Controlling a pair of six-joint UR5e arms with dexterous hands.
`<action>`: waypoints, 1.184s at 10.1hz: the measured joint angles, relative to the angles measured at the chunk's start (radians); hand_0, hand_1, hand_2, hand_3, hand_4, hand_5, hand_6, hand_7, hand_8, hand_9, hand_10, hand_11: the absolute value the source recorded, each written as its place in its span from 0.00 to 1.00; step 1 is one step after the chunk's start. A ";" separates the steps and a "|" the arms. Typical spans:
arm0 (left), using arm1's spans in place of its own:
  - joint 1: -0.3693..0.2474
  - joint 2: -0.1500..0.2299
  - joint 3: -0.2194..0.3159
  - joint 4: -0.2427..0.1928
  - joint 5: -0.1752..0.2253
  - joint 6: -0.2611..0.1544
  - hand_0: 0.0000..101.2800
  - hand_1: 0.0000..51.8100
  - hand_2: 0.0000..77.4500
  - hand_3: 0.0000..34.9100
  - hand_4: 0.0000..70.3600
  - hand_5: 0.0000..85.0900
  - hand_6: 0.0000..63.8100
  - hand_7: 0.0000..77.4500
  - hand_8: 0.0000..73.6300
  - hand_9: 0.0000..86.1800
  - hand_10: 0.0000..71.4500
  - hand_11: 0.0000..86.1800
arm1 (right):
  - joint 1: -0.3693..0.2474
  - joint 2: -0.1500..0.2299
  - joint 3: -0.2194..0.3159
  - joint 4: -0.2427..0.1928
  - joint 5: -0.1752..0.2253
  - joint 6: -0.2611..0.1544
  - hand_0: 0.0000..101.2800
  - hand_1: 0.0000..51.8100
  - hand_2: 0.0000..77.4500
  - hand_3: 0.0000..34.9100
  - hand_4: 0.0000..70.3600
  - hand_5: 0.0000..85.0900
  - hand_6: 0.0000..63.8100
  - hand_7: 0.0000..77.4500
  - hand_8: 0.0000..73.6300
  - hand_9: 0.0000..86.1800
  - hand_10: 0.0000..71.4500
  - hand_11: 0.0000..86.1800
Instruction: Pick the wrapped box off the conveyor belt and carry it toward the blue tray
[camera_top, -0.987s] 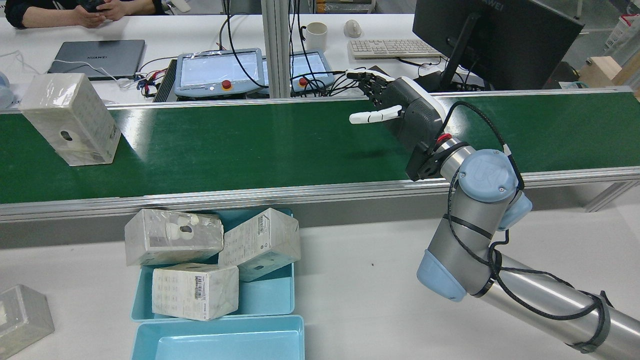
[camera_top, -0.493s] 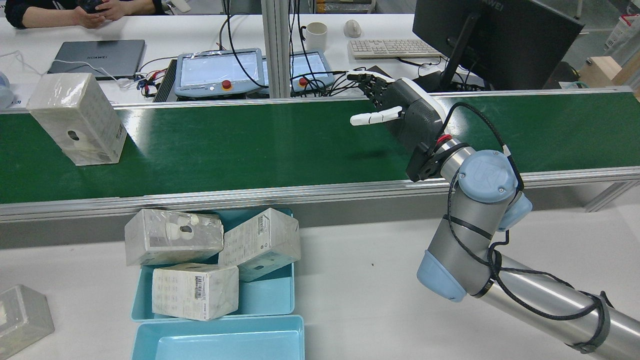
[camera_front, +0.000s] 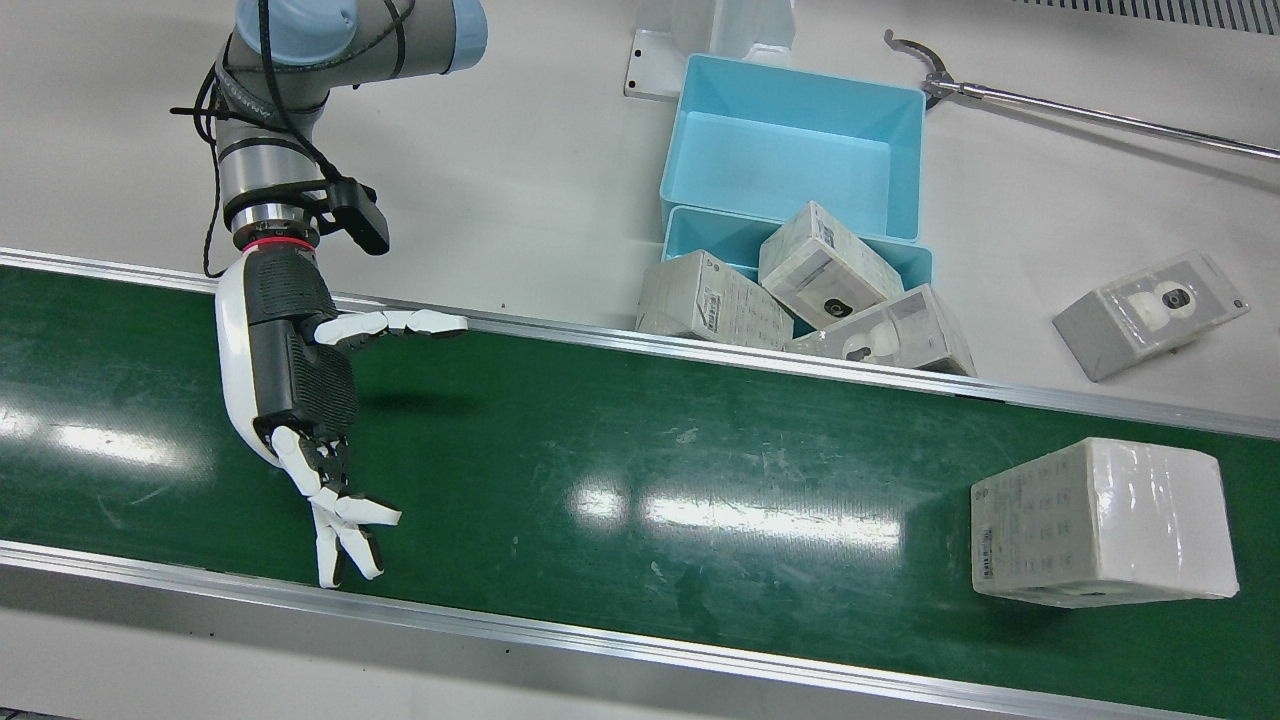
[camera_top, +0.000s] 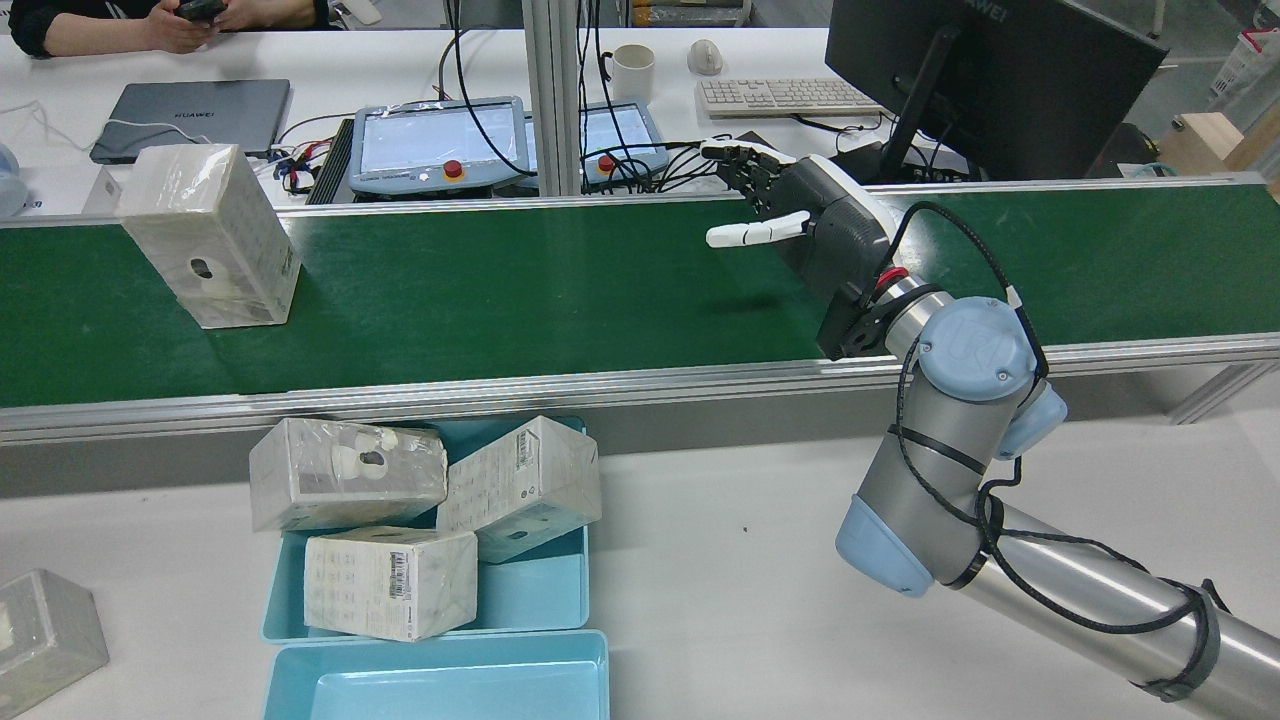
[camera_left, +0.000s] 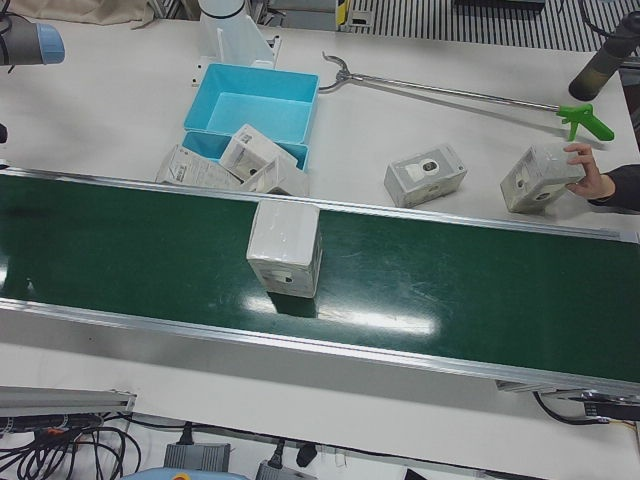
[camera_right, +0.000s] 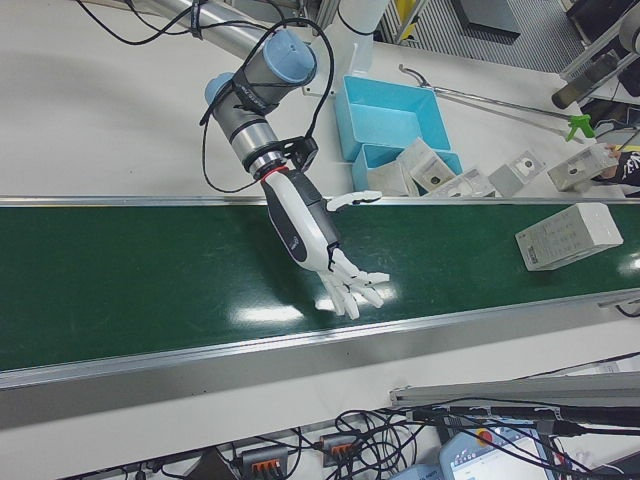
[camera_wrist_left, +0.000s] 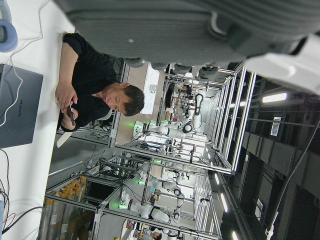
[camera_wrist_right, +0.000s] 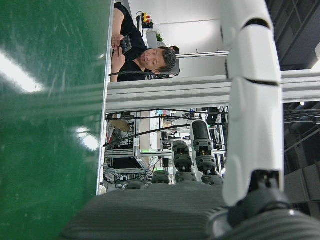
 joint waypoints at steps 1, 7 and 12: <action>0.000 0.000 0.000 0.000 0.000 0.000 0.00 0.00 0.01 0.00 0.00 0.01 0.01 0.00 0.01 0.00 0.01 0.01 | -0.001 0.000 -0.001 0.000 0.000 -0.001 0.48 0.32 0.15 0.00 0.19 0.29 0.09 0.05 0.01 0.03 0.00 0.01; 0.000 0.000 0.000 0.000 0.000 0.000 0.00 0.00 0.01 0.00 0.00 0.01 0.01 0.00 0.01 0.00 0.01 0.01 | -0.008 0.001 -0.016 0.000 0.000 -0.003 0.48 0.28 0.17 0.00 0.20 0.29 0.09 0.08 0.01 0.03 0.00 0.01; 0.000 0.000 0.000 0.000 0.000 0.000 0.00 0.00 0.01 0.00 0.00 0.01 0.01 0.00 0.01 0.01 0.01 0.01 | -0.013 0.011 -0.044 0.022 0.006 -0.002 0.48 0.33 0.18 0.00 0.20 0.29 0.09 0.08 0.01 0.04 0.00 0.01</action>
